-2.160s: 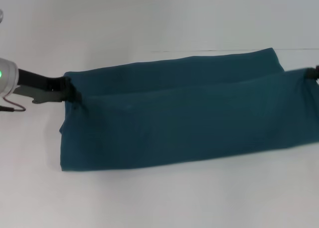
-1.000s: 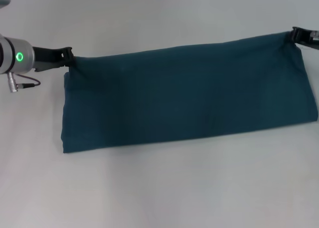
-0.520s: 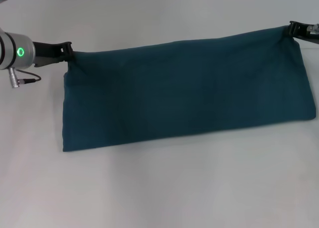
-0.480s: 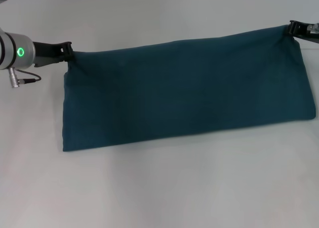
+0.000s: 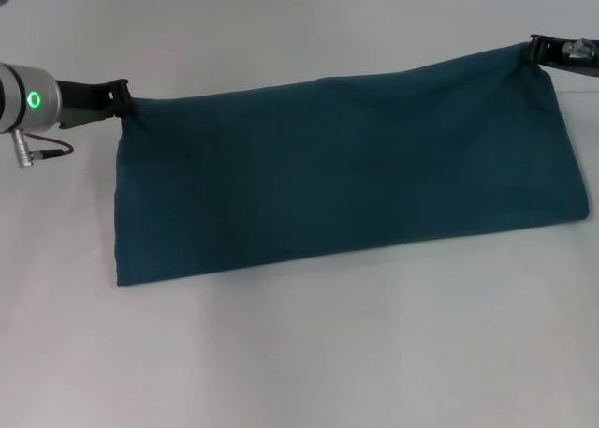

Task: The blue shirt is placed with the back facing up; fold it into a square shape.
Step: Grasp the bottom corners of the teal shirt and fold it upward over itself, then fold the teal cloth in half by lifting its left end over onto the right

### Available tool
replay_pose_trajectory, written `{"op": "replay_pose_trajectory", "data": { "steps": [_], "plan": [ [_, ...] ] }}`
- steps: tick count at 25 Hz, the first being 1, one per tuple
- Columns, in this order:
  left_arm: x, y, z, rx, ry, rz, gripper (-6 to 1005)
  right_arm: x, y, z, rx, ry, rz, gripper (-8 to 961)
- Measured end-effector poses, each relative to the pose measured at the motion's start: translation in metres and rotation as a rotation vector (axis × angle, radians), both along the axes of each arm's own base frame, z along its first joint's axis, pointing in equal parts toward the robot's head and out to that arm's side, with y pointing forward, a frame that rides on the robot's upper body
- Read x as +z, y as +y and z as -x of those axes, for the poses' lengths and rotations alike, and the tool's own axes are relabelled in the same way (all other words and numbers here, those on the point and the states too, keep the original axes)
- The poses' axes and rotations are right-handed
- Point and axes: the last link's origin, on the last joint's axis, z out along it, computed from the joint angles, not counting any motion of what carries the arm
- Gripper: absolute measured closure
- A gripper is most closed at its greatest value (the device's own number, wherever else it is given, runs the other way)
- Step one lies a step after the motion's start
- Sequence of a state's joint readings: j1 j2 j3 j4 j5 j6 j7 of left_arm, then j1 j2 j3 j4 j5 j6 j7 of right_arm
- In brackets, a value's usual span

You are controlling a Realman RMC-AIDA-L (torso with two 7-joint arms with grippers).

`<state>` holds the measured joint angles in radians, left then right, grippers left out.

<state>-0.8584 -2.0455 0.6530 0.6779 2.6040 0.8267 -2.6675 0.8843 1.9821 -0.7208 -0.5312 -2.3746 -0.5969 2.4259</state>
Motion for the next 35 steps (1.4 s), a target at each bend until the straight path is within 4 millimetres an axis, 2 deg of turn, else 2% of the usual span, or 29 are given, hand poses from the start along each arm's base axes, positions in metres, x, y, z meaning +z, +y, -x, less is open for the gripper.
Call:
{"op": "replay_pose_trajectory", "data": {
  "steps": [7,12,17,20,21,24,27,29,31,35],
  "plan": [
    [0.002,0.002,-0.001,-0.013,0.008,-0.011,956,0.003,0.000,-0.006,-0.016,0.001,-0.016,888],
    [0.003,0.004,-0.003,-0.004,-0.006,-0.029,956,0.021,0.009,-0.004,-0.009,-0.032,-0.028,826],
    [0.004,0.004,-0.001,0.021,-0.028,-0.051,765,0.038,0.015,-0.001,-0.009,-0.034,-0.032,748],
    [0.004,0.003,-0.001,0.025,-0.035,-0.048,563,0.044,0.010,-0.004,-0.015,-0.001,-0.005,664],
    [0.004,0.002,-0.001,0.026,-0.038,-0.045,544,0.045,0.006,-0.007,-0.019,0.018,0.011,636],
    [0.009,-0.007,0.000,0.023,-0.094,-0.032,488,0.048,-0.014,-0.014,-0.018,0.128,0.088,552],
    [0.015,-0.020,0.003,0.012,-0.179,-0.018,433,0.052,-0.052,-0.031,-0.014,0.310,0.155,400],
    [0.024,-0.036,0.008,-0.006,-0.283,-0.005,395,0.054,-0.076,-0.044,-0.015,0.422,0.172,298],
    [0.031,-0.052,0.014,-0.014,-0.376,0.012,358,0.056,-0.108,-0.060,-0.004,0.552,0.187,281],
    [0.043,-0.090,0.034,0.018,-0.566,0.047,357,0.055,-0.160,-0.084,0.025,0.695,0.213,248]
  ]
}}
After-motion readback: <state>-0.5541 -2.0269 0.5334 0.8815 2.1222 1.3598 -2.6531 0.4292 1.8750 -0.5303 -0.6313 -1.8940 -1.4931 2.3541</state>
